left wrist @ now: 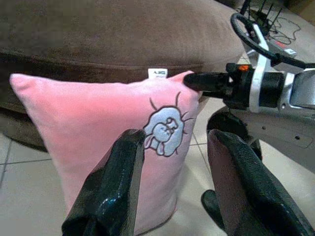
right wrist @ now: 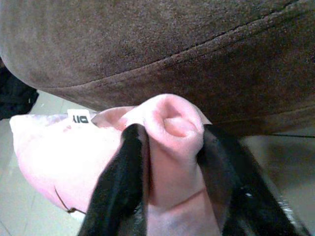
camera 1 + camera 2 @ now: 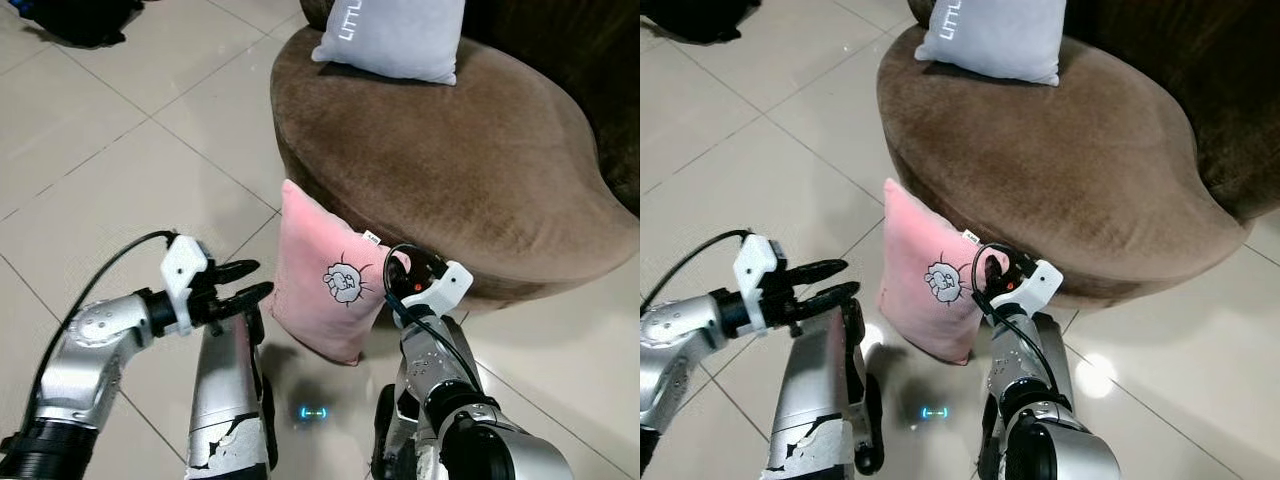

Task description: Move the pillow to the sofa from floor

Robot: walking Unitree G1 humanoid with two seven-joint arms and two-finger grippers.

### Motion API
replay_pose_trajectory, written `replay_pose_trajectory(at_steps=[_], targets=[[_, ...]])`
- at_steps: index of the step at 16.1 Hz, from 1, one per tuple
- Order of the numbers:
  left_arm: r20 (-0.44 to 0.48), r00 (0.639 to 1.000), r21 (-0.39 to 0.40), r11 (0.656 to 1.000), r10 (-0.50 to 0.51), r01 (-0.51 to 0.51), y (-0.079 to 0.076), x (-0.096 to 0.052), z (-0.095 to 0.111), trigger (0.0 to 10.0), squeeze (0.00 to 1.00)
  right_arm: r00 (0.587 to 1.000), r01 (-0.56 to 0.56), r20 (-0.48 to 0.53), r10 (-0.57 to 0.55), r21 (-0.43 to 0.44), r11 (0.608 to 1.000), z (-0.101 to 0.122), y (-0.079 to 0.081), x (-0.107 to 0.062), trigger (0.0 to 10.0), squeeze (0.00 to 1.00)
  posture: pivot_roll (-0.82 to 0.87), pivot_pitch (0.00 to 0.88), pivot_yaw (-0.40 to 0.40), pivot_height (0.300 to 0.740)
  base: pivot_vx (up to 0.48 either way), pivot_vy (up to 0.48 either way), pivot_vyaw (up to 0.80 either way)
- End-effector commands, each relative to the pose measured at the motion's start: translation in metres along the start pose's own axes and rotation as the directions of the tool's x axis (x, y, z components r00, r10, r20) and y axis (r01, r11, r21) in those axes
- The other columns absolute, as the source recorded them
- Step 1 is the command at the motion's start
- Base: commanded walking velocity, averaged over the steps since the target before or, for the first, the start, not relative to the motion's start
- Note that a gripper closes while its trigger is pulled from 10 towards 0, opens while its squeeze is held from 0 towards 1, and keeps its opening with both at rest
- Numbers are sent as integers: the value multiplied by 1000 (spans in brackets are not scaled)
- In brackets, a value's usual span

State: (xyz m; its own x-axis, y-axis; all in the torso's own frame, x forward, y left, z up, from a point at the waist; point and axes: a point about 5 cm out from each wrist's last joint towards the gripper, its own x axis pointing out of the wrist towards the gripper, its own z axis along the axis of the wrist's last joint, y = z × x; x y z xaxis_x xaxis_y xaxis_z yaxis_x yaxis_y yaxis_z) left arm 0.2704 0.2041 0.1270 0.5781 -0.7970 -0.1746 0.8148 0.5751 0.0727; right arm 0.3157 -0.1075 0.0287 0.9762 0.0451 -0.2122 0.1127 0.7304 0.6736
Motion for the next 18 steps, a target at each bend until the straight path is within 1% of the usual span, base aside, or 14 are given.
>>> replay_pose_trajectory(at_steps=[1, 8, 11, 13, 15, 16, 17, 18], targets=[[-1, 1000, 0, 1000, -7, 7, -1, -4, -1, 10000, 0, 998, -36, -52, 39, 61, 997, -22, 24, -2, 0, 0, 381, 287, -3, 495, 0, 0, 0], [-6, 1000, -1, 1000, -5, 5, -3, -8, -3, 10000, 0, 997, -55, -49, 58, 57, 997, -21, 26, -1, 0, 0, 382, 284, -4, 495, 0, 0, 0], [-9, 1000, -2, 1000, -4, 4, -8, -9, -4, 10000, 0, 995, -82, -55, 85, 66, 994, -25, 29, -3, 0, 0, 380, 280, -6, 495, 0, 0, 0], [-9, 1000, -6, 1000, 4, -4, -12, -10, -5, 10000, 0, 986, -149, -67, 154, 71, 986, -31, 39, -5, 0, 0, 374, 276, -11, 495, 0, 0, 0], [11, 998, -16, 998, 62, -61, -15, -13, -5, 10000, 0, 961, -267, -59, 272, 75, 961, -36, 53, -9, 0, 0, 357, 258, -17, 495, 0, 0, 0], [19, 997, -24, 997, 77, -77, -19, -14, -5, 10000, 0, 944, -323, -41, 328, 83, 943, -35, 60, -11, 0, 0, 341, 248, -22, 495, 0, 0, 0], [24, 996, -31, 996, 81, -80, -24, -16, -6, 10000, 0, 931, -363, -22, 365, 74, 929, -32, 68, -13, 0, 0, 328, 238, -28, 495, 0, 0, 0], [32, 996, -39, 996, 82, -81, -33, -17, -8, 10000, 0, 906, -422, 20, 422, 54, 905, -23, 80, -17, 0, 0, 308, 222, -37, 495, 0, 0, 0]])
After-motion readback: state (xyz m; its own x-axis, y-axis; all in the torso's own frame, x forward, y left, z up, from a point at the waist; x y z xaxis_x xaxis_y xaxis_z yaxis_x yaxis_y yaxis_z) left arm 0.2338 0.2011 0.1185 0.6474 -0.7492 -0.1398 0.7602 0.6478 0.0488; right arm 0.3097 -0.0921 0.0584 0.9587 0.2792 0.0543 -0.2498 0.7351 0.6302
